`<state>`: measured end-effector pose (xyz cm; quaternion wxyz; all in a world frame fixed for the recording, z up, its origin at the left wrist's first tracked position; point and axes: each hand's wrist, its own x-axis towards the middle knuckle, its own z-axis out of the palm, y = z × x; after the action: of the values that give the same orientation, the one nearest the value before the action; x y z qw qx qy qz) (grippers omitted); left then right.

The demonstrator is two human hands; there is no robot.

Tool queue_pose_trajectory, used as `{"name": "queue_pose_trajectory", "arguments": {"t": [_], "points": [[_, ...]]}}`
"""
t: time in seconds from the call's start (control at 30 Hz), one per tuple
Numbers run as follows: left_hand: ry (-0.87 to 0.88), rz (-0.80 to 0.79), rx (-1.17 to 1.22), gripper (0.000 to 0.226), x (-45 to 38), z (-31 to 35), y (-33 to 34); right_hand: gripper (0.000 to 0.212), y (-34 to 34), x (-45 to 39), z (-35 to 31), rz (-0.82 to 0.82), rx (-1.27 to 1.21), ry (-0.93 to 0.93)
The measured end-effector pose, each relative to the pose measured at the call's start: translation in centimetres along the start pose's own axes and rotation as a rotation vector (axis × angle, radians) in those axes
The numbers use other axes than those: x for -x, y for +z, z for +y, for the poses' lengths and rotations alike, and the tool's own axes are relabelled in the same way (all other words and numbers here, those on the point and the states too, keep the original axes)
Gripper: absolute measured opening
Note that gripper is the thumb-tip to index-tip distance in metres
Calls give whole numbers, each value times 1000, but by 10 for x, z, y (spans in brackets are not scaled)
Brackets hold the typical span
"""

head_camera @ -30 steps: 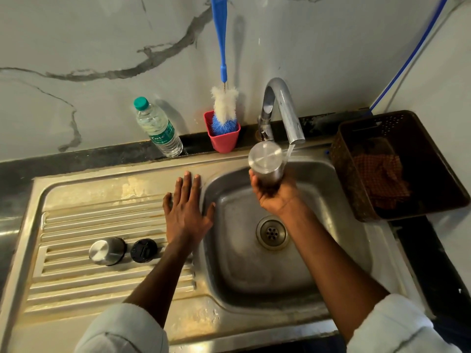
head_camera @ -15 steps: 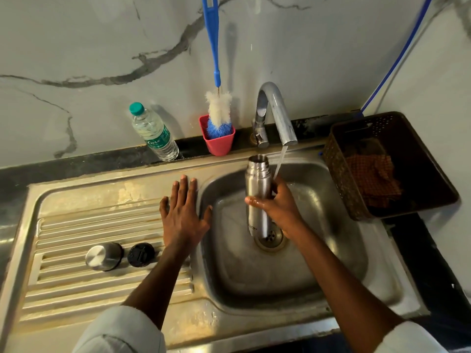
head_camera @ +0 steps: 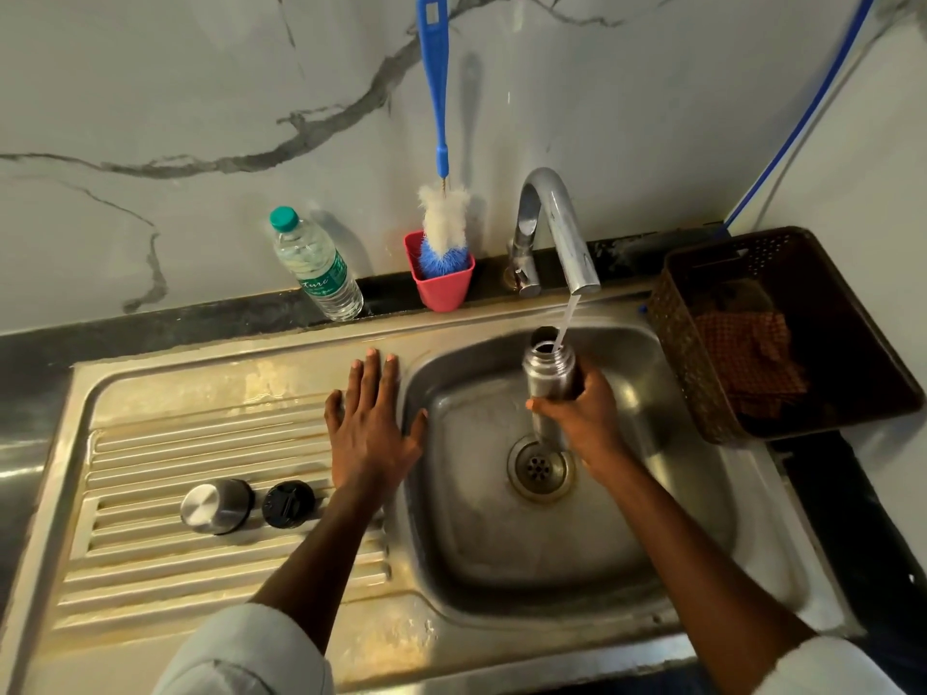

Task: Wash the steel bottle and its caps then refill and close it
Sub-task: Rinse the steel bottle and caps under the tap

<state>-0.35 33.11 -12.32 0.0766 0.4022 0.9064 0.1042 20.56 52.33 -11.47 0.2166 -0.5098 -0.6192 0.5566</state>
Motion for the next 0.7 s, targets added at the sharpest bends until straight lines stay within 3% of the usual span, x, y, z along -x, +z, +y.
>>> {"name": "queue_pose_trajectory", "arguments": {"t": [0.3, 0.43, 0.7], "points": [[-5, -7, -7, 88, 0, 0, 1, 84, -3, 1, -5, -63, 10, -26], [-11, 0, -22, 88, -1, 1, 1, 79, -10, -6, -5, -4, -35, -27], [-13, 4, -22, 87, 1, 2, -1, 80, -3, -5, -4, -114, -9, -58]]}}
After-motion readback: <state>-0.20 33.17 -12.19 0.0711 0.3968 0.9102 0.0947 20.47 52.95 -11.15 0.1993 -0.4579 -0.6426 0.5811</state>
